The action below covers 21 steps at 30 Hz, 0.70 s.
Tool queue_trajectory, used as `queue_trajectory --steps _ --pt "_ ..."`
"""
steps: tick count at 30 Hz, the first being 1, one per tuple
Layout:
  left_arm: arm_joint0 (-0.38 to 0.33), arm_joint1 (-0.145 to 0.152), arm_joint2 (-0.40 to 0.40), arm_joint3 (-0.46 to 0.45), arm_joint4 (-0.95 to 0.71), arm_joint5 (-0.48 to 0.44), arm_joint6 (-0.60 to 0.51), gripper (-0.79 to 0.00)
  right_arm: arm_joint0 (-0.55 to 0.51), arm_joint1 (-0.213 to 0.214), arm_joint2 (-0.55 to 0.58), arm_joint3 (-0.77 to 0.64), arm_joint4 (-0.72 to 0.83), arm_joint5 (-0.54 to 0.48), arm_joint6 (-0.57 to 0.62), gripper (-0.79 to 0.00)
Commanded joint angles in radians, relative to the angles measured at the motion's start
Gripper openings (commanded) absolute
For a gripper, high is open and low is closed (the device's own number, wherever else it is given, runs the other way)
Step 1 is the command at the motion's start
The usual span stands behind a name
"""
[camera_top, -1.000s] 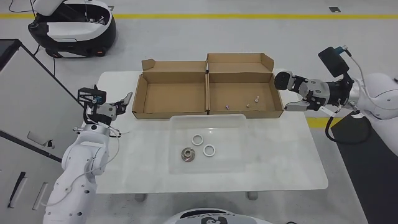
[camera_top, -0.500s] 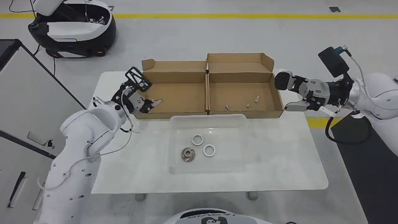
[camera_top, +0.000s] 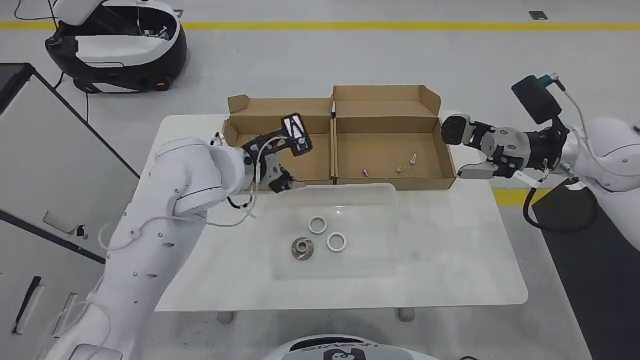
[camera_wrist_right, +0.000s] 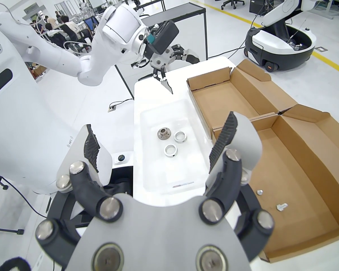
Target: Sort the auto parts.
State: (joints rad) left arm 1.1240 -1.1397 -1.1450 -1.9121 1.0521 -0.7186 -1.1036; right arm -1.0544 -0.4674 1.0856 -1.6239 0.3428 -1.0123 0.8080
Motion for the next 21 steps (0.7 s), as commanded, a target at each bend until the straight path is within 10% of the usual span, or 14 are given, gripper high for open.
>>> queue_trajectory --steps 1,21 --pt "-0.036 0.006 0.062 0.023 -0.002 -0.006 0.009 0.0 0.0 0.0 0.0 0.0 0.0 0.0 0.0 0.0" --pt "-0.315 0.067 0.514 0.149 -0.266 0.063 -0.061 0.0 0.0 0.0 0.0 0.0 0.0 0.0 0.0 0.0"
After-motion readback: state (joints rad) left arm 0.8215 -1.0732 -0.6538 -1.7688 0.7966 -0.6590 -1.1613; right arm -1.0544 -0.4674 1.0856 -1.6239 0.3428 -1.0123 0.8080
